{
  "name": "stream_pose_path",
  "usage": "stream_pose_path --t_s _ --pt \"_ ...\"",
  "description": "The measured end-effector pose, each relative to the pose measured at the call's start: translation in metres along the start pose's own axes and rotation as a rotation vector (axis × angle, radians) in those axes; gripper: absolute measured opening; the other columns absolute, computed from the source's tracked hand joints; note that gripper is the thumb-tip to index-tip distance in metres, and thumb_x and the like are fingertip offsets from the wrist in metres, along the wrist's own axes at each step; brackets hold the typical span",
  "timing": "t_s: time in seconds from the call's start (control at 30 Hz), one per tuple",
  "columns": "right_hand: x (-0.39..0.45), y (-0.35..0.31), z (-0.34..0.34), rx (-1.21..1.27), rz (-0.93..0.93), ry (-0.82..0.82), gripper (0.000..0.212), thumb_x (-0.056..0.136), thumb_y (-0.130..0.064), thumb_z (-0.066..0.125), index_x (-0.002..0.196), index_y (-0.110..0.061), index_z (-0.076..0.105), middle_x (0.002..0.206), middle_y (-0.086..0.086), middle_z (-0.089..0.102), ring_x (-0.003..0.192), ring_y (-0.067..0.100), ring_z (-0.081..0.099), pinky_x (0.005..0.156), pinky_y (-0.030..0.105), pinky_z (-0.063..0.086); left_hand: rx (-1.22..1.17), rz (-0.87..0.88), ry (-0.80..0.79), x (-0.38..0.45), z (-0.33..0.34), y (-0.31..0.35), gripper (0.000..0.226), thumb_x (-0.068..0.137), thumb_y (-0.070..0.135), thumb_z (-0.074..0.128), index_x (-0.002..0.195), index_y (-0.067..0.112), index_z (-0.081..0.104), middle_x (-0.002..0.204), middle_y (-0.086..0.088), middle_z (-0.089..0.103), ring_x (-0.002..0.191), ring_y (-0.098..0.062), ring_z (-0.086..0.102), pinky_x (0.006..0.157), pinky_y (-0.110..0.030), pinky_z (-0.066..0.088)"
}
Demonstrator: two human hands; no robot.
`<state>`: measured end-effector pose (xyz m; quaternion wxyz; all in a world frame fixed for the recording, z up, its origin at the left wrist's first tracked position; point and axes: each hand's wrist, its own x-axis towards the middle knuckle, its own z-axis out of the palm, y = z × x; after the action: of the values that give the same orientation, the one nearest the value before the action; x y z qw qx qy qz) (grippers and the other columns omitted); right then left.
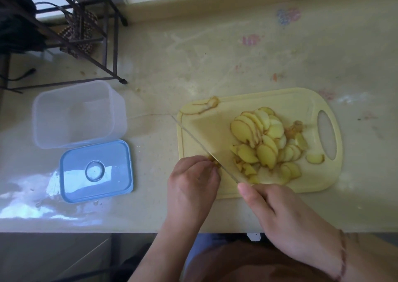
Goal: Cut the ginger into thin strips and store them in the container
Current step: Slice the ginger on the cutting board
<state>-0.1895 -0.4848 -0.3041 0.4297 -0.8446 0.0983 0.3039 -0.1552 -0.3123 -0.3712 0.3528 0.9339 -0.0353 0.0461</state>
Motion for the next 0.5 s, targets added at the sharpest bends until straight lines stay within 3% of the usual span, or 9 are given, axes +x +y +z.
stream_pose_path --t_s 0.07,0.23,0.43,0.5 --pt "-0.0004 0.0003 0.0011 -0.002 -0.008 0.001 0.062 0.083 -0.073 0.026 0.055 -0.018 0.034 0.046 -0.006 0.041 0.046 0.01 0.04 0.052 0.026 0.033 -0.001 -0.002 -0.009 0.0003 -0.0004 -0.0007 0.019 0.066 -0.003 0.088 0.075 0.012 0.08 0.082 0.003 0.074 0.079 -0.006 0.064 0.079 -0.003 0.043" --pt "-0.0021 0.004 0.003 0.0 -0.035 0.024 0.072 0.086 -0.08 0.02 0.055 -0.016 0.033 0.048 -0.003 0.04 0.047 0.011 0.04 0.051 0.027 0.031 0.011 0.006 -0.025 0.0001 -0.0023 -0.0013 0.02 0.066 -0.003 0.088 0.075 0.012 0.08 0.083 0.004 0.074 0.076 -0.011 0.067 0.068 -0.016 0.05" --pt "-0.0044 0.0035 0.0045 -0.017 -0.004 0.009 0.067 0.084 -0.075 0.025 0.056 -0.014 0.034 0.048 -0.001 0.039 0.049 0.013 0.041 0.055 0.031 0.035 0.011 0.007 -0.026 0.0 -0.002 -0.0015 0.023 0.063 -0.005 0.088 0.072 0.013 0.079 0.082 0.005 0.073 0.075 -0.008 0.063 0.062 -0.014 0.048" --pt "-0.0046 0.0032 0.0048 -0.022 -0.005 0.014 0.066 0.083 -0.075 0.026 0.056 -0.015 0.035 0.048 -0.001 0.04 0.049 0.013 0.041 0.056 0.032 0.035 0.015 0.008 -0.028 0.0002 -0.0016 -0.0018 0.023 0.062 -0.005 0.089 0.072 0.013 0.079 0.082 0.004 0.074 0.075 -0.007 0.063 0.065 -0.008 0.045"
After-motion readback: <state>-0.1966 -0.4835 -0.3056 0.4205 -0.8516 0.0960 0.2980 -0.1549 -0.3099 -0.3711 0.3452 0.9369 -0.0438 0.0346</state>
